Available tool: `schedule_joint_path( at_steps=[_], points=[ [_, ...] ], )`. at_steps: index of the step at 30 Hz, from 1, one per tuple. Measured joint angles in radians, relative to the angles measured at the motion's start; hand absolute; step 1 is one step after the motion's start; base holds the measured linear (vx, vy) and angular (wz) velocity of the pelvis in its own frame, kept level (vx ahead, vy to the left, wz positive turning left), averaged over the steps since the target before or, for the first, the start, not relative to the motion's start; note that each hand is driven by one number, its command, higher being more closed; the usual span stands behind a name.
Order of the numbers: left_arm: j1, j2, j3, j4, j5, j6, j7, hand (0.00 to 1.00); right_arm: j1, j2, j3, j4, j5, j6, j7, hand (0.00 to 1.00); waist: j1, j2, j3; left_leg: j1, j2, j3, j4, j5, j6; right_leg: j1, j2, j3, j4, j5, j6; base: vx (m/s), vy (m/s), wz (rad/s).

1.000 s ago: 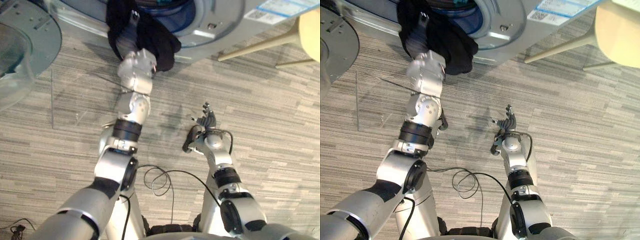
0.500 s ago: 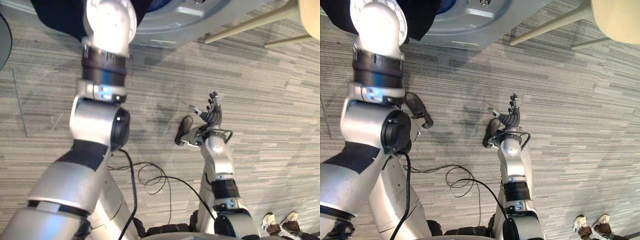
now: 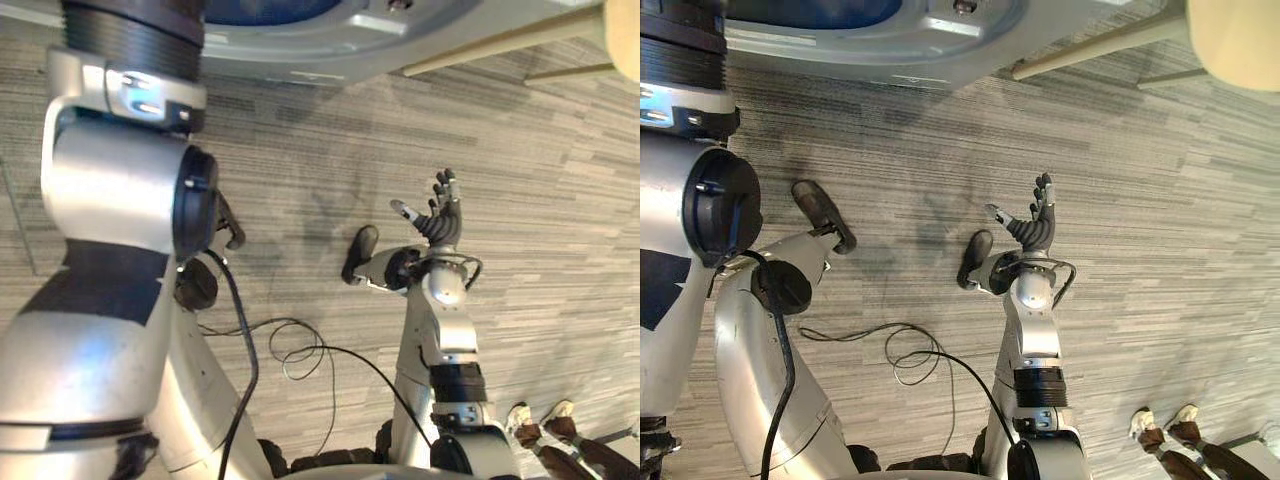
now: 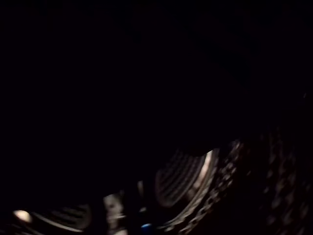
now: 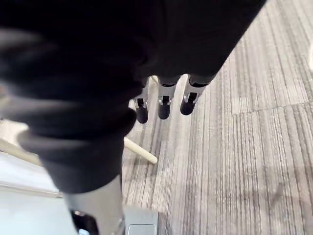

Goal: Pick up the laundry basket with both hands and put the clothes into the washing machine.

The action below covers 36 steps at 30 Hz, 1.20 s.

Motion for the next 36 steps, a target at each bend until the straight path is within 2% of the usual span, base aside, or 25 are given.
schedule_joint_path(
  at_steps=[1,2,3,4,5,8,10,11,13,15,17,19,21,24,27,28,29,31,32,34,35,36],
  points=[
    [0.008,-0.001,-0.050,0.015,0.175,0.064,-0.021,1.00,0.014,-0.012,0.000,0.000,-0.003,-0.008,0.001,0.00,0.000,0.000,0.000,-0.001,0.000,0.001,-0.004,-0.005,0.001,0.002,0.000,-0.001,-0.003,0.000,0.000,0.04,0.012,-0.03],
    [0.013,0.000,-0.076,0.015,0.245,0.083,-0.024,1.00,0.019,-0.017,0.000,0.000,-0.003,-0.010,0.001,0.00,0.000,0.000,0.000,-0.001,0.000,0.002,-0.003,-0.007,0.002,0.002,0.000,0.000,-0.004,0.000,0.000,0.04,0.013,-0.03],
    [0.017,-0.001,-0.131,0.015,0.411,0.131,-0.027,1.00,0.028,-0.020,0.000,0.000,-0.005,-0.024,0.002,0.00,0.000,0.000,0.000,-0.002,0.000,0.004,-0.006,-0.008,0.003,0.002,0.000,-0.001,-0.009,0.002,0.003,0.03,0.010,-0.03],
    [0.018,-0.001,-0.163,0.015,0.503,0.154,-0.028,1.00,0.033,-0.024,0.001,0.000,-0.008,-0.032,0.002,0.00,0.000,0.000,0.000,-0.002,0.000,0.005,-0.008,-0.008,0.003,0.001,0.000,-0.001,-0.012,0.002,0.005,0.04,0.013,-0.03],
    [0.021,0.009,-0.204,0.023,0.697,0.201,-0.026,1.00,0.044,-0.037,0.006,-0.002,-0.018,-0.048,0.004,0.00,0.000,0.000,0.000,-0.003,-0.002,0.007,-0.011,-0.008,0.004,0.001,-0.002,-0.003,-0.017,0.004,0.007,0.04,0.009,0.01],
    [0.038,0.023,-0.335,0.022,1.159,0.275,-0.027,1.00,0.093,-0.063,0.054,-0.033,-0.043,-0.094,0.006,0.00,0.001,0.000,0.000,-0.011,-0.003,0.010,-0.015,-0.009,0.010,-0.004,-0.002,-0.009,-0.027,0.005,0.009,0.04,0.005,-0.01],
    [0.038,0.042,-0.407,0.022,1.316,0.285,-0.032,1.00,0.120,-0.068,0.073,-0.070,-0.044,-0.130,0.006,0.00,-0.001,0.000,0.000,-0.021,-0.002,0.011,-0.017,-0.015,0.013,-0.010,-0.001,-0.012,-0.035,0.007,0.013,0.03,0.015,-0.08],
    [0.038,0.049,-0.426,0.022,1.345,0.286,-0.033,0.00,0.129,-0.072,0.078,-0.078,-0.044,-0.139,0.006,0.00,-0.001,0.000,0.000,-0.024,-0.001,0.011,-0.016,-0.017,0.016,-0.011,0.000,-0.013,-0.037,0.007,0.014,0.03,0.023,-0.10],
    [0.037,0.059,-0.454,0.022,1.435,0.304,-0.026,0.00,0.160,-0.074,0.086,-0.098,-0.044,-0.161,0.005,0.00,0.000,0.001,0.000,-0.033,0.000,0.013,-0.014,-0.027,0.016,-0.016,0.001,-0.015,-0.048,0.009,0.018,0.03,0.027,-0.09],
    [0.034,0.066,-0.451,0.022,1.449,0.327,-0.009,0.00,0.194,-0.072,0.090,-0.108,-0.044,-0.178,0.004,0.00,0.000,0.001,-0.001,-0.045,0.003,0.013,-0.010,-0.032,0.020,-0.023,0.004,-0.014,-0.059,0.012,0.023,0.04,0.034,-0.14],
    [0.034,0.058,-0.416,0.026,1.371,0.353,0.026,0.00,0.217,-0.072,0.085,-0.108,-0.044,-0.185,-0.003,0.00,0.005,0.001,-0.001,-0.051,0.010,0.011,0.001,-0.037,0.018,-0.027,0.011,-0.009,-0.060,0.016,0.028,0.02,0.037,-0.16],
    [0.032,0.028,-0.331,0.026,1.249,0.349,0.062,0.00,0.247,-0.071,0.084,-0.107,-0.043,-0.187,-0.008,0.00,0.009,0.002,-0.001,-0.058,0.012,0.012,-0.001,-0.043,0.007,-0.033,0.012,-0.008,-0.062,0.019,0.030,0.00,0.022,-0.08],
    [0.032,-0.001,-0.245,0.054,1.120,0.336,0.059,0.00,0.271,-0.071,0.081,-0.101,-0.042,-0.176,-0.016,0.00,0.017,0.002,-0.001,-0.059,0.014,0.013,-0.003,-0.043,0.007,-0.035,0.014,-0.008,-0.066,0.021,0.030,0.00,0.014,-0.07],
    [0.069,-0.021,-0.105,0.164,0.928,0.303,-0.019,0.00,0.278,-0.071,0.080,-0.090,-0.042,-0.149,-0.001,0.00,0.028,0.003,-0.002,-0.052,0.019,0.005,0.004,-0.038,0.015,-0.020,0.023,-0.011,-0.067,0.024,0.033,0.01,0.006,-0.05],
    [0.196,-0.036,-0.010,0.234,0.594,0.264,-0.099,0.00,0.278,-0.071,0.082,-0.035,-0.040,-0.116,0.029,0.00,0.034,0.002,-0.003,-0.005,0.019,0.009,-0.019,-0.038,0.014,0.024,0.024,-0.020,-0.089,0.024,0.032,0.03,-0.004,0.09],
    [0.216,-0.039,-0.004,0.242,0.522,0.253,-0.110,0.00,0.278,-0.072,0.082,-0.026,-0.039,-0.109,0.031,0.00,0.035,0.002,-0.003,0.005,0.018,0.013,-0.026,-0.037,0.014,0.033,0.024,-0.021,-0.095,0.024,0.032,0.03,-0.009,0.09],
    [0.253,-0.039,0.014,0.248,0.392,0.224,-0.137,0.00,0.278,-0.072,0.083,-0.020,-0.031,-0.099,0.040,0.00,0.037,0.002,-0.003,0.027,0.018,0.018,-0.040,-0.035,0.010,0.048,0.026,-0.022,-0.107,0.027,0.028,0.03,-0.010,0.07],
    [0.287,-0.031,0.024,0.253,0.240,0.188,-0.179,0.00,0.280,-0.076,0.083,0.001,-0.030,-0.082,0.052,0.00,0.041,0.004,-0.023,0.048,0.018,0.030,-0.073,-0.029,0.001,0.059,0.030,-0.025,-0.135,0.035,0.019,0.00,0.000,0.00],
    [0.303,-0.029,0.024,0.253,0.215,0.182,-0.188,0.00,0.280,-0.076,0.083,0.014,-0.030,-0.078,0.053,0.00,0.042,0.006,-0.040,0.047,0.019,0.031,-0.081,-0.026,-0.003,0.058,0.032,-0.028,-0.143,0.037,0.019,0.01,-0.020,-0.07],
    [0.357,-0.029,0.023,0.254,0.107,0.148,-0.222,0.00,0.286,-0.079,0.084,0.047,-0.030,-0.066,0.056,0.00,0.046,0.006,-0.082,0.049,0.019,0.034,-0.103,-0.018,-0.008,0.058,0.039,-0.034,-0.165,0.040,0.016,0.02,-0.015,-0.06],
    [0.385,-0.027,0.028,0.243,0.019,0.126,-0.239,0.00,0.290,-0.084,0.085,0.051,-0.030,-0.064,0.056,0.00,0.054,0.007,-0.094,0.051,0.019,0.032,-0.107,-0.015,-0.007,0.063,0.042,-0.037,-0.173,0.040,0.016,0.02,-0.003,-0.04],
    [0.404,-0.026,0.034,0.228,-0.014,0.115,-0.247,0.00,0.292,-0.086,0.087,0.051,-0.030,-0.064,0.056,0.00,0.055,0.008,-0.100,0.051,0.019,0.033,-0.109,-0.015,-0.007,0.064,0.042,-0.039,-0.176,0.040,0.016,0.00,0.000,0.00]
  ],
)
